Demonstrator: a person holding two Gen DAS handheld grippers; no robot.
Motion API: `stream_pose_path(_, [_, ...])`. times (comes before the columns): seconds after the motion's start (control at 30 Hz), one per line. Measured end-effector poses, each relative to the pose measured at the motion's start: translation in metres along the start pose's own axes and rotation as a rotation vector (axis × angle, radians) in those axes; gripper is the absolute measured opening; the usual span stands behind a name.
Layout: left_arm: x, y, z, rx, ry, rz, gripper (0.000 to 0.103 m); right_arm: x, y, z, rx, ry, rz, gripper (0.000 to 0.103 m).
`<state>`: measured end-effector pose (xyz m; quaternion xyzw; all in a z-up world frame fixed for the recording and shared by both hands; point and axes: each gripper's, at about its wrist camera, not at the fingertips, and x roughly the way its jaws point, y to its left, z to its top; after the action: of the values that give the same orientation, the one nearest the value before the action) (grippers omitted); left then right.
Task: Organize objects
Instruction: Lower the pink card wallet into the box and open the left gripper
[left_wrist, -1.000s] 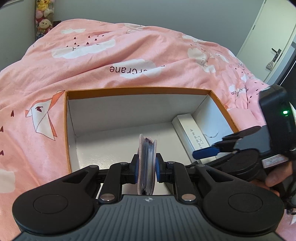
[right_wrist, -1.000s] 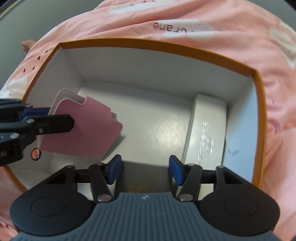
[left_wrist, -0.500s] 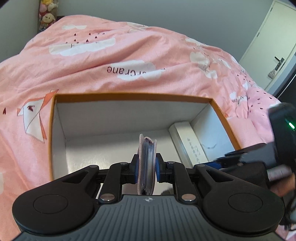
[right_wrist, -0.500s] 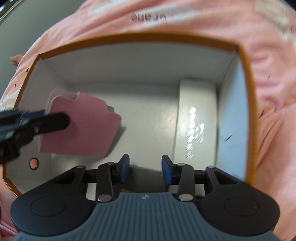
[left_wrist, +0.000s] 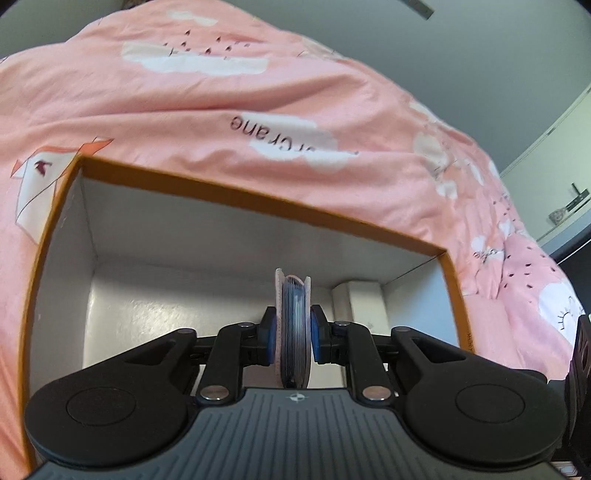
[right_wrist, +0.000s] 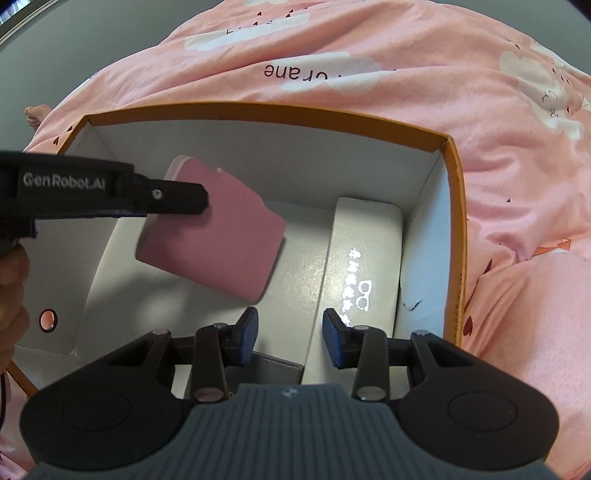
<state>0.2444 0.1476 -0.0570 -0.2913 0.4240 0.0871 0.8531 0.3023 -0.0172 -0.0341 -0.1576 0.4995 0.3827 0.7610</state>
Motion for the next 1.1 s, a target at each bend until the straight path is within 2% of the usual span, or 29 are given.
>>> stream_pose_path(0.17, [0.000, 0.008, -0.003, -0.024, 0.049, 0.067, 0.027, 0.000, 0.001, -0.004, -0.006, -0.006, 0.014, 0.041])
stream_pose_path(0.4, [-0.002, 0.019, -0.003, -0.111, 0.048, 0.026, 0.023, 0.007, 0.026, -0.004, -0.090, 0.032, 0.116, 0.041])
stream_pose_path(0.47, [-0.004, 0.017, -0.003, -0.114, 0.045, 0.010, 0.021, 0.012, 0.030, -0.002, -0.082, 0.053, 0.140, 0.037])
stream_pose_path(0.5, [-0.005, 0.017, -0.004, -0.120, 0.044, 0.000, 0.021, 0.016, 0.032, -0.001, -0.075, 0.063, 0.141, 0.029])
stream_pose_path(0.53, [-0.005, 0.016, -0.003, -0.123, 0.047, -0.008, 0.021, 0.020, 0.033, 0.000, -0.066, 0.073, 0.134, 0.023])
stream_pose_path(0.7, [-0.009, 0.019, -0.006, -0.125, 0.057, -0.010, 0.021, 0.030, 0.025, 0.009, 0.028, 0.077, 0.117, 0.017])
stream_pose_path(0.77, [-0.006, 0.024, -0.008, -0.159, 0.082, -0.034, 0.021, 0.031, 0.023, 0.011, 0.045, 0.069, 0.095, 0.016])
stream_pose_path(0.9, [0.005, 0.026, -0.015, -0.207, 0.149, -0.062, 0.021, 0.034, 0.015, 0.015, 0.094, 0.053, 0.043, 0.008])
stream_pose_path(0.97, [0.014, 0.026, -0.019, -0.231, 0.184, -0.076, 0.022, 0.030, 0.009, 0.017, 0.122, 0.019, 0.027, 0.008])
stream_pose_path(1.03, [0.022, 0.028, -0.023, -0.262, 0.229, -0.093, 0.023, 0.027, 0.004, 0.020, 0.140, -0.004, 0.018, 0.008])
stream_pose_path(1.1, [0.026, 0.027, -0.026, -0.258, 0.247, -0.099, 0.031, 0.024, 0.002, 0.023, 0.148, -0.015, 0.019, 0.008])
